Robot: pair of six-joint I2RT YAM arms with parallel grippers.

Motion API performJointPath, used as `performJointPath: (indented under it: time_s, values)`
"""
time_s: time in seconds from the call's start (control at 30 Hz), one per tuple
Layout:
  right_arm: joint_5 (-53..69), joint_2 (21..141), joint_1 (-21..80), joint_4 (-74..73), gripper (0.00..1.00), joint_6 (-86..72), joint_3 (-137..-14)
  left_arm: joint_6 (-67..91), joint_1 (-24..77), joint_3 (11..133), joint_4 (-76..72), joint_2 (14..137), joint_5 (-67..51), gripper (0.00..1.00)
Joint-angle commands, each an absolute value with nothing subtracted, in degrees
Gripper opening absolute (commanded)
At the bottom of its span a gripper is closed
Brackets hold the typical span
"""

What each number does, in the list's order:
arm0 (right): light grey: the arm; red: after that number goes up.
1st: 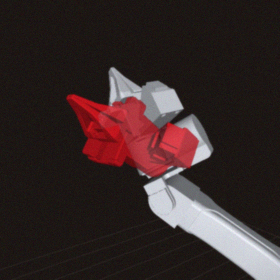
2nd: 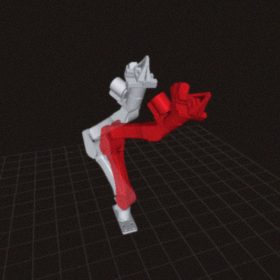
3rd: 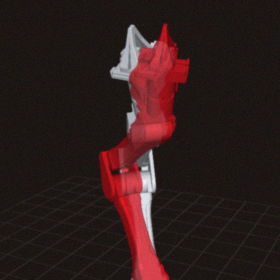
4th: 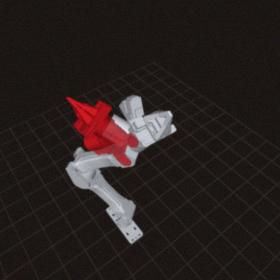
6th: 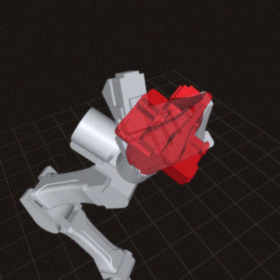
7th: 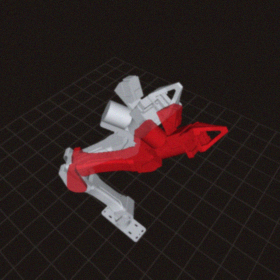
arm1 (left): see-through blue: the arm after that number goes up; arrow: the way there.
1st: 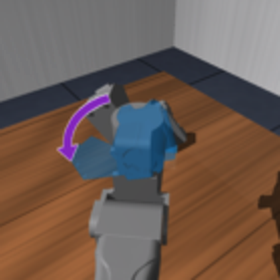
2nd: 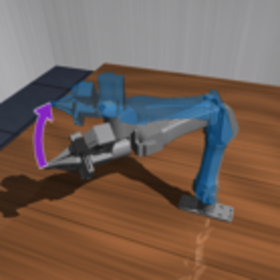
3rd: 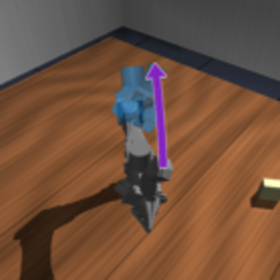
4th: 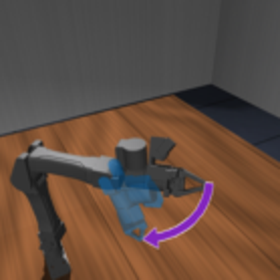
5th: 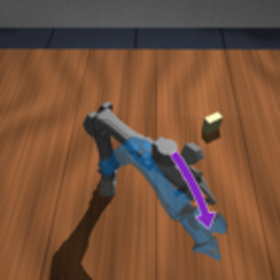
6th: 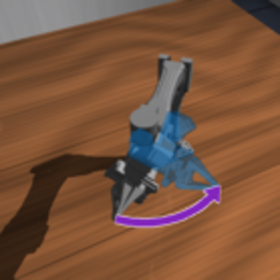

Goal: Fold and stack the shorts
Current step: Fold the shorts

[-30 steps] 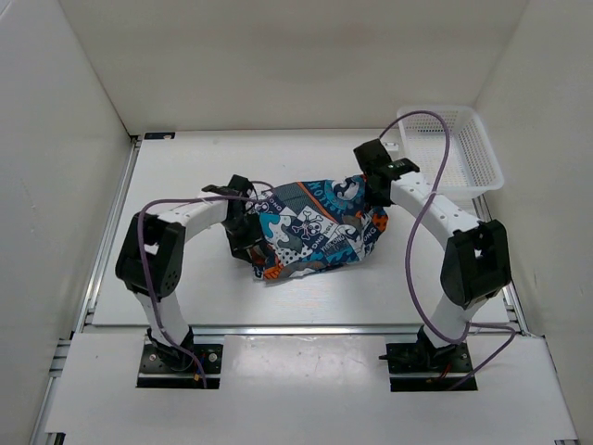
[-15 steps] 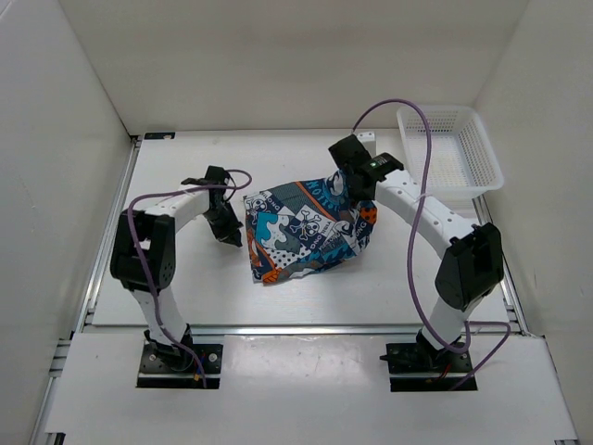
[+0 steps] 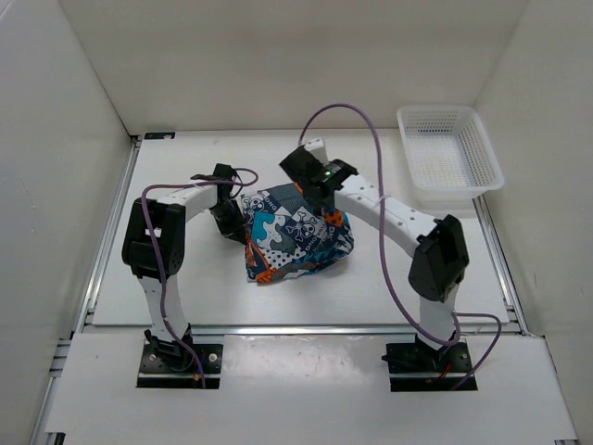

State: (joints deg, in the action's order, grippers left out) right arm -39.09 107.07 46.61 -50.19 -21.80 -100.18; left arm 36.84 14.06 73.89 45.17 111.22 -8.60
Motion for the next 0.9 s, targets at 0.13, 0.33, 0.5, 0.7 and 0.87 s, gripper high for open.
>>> performJointPath:
  time_s: [0.13, 0.33, 0.5, 0.7, 0.87]
  values:
    - [-38.4, 116.8, 53.9, -51.8, 0.00, -21.7, -113.9, 35.9, 13.3, 72.3, 43.7, 111.2, -8.3, 0.10]
    - [-21.7, 122.7, 55.9, -48.8, 0.82, -20.4, -124.4, 35.4, 10.7, 70.7, 43.7, 109.4, -8.8, 0.10]
    - [-18.7, 114.0, 55.3, -41.2, 1.00, -21.0, -114.9, 33.5, 8.8, 70.1, 43.7, 108.1, -9.3, 0.10]
    - [-17.6, 96.2, 50.4, -29.8, 0.70, -26.4, -91.3, 31.6, 6.2, 72.4, 46.2, 105.0, -10.0, 0.10]
    - [-15.9, 94.3, 47.4, -33.1, 0.61, -27.0, -82.8, 29.7, 9.3, 78.5, 49.8, 101.7, -9.8, 0.10]
